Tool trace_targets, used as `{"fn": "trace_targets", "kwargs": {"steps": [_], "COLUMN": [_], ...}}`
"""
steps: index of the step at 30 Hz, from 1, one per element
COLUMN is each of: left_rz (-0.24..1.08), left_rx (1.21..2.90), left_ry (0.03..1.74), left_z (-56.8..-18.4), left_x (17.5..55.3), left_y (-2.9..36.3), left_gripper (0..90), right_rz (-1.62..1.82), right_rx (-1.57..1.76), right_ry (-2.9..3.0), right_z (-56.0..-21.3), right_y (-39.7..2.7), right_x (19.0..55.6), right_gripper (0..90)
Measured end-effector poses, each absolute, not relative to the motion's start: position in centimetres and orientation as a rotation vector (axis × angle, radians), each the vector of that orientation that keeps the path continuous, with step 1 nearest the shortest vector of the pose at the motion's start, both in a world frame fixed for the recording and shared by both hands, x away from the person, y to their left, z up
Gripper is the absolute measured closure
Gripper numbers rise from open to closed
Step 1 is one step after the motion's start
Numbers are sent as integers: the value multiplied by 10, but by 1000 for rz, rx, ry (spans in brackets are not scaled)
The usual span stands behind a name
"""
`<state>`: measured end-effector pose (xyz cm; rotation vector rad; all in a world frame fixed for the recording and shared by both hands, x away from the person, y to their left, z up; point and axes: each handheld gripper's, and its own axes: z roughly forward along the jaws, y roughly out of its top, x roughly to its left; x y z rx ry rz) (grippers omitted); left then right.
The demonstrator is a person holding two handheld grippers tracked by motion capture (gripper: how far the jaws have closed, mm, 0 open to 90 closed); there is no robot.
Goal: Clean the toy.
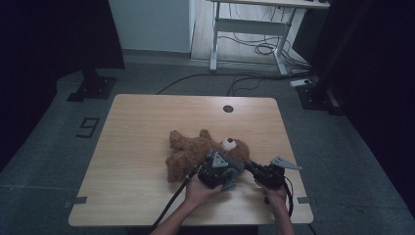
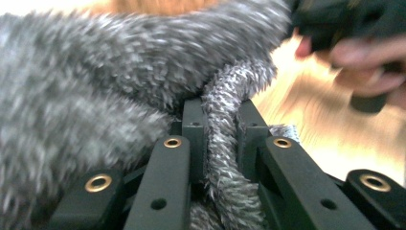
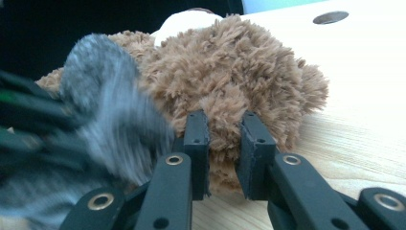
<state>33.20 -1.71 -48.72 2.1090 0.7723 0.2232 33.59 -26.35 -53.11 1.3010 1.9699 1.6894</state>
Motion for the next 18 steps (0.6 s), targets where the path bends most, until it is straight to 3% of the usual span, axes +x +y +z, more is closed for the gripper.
{"fn": "trace_targets", "kwargs": {"steps": [10, 18], "left_rz": [296, 270], "left_rx": [1968, 2070], "left_ry": [801, 819], "left_z": [-445, -468], "left_x": [348, 355], "left_y": [0, -22], "left_gripper": [779, 781], "right_rz": [1693, 1693], "right_rx": [1301, 1304], "right_ry": [1978, 1983], "right_z": [-532, -532], "right_y": [-264, -264], "right_x": [336, 336], "right_gripper": [757, 759]}}
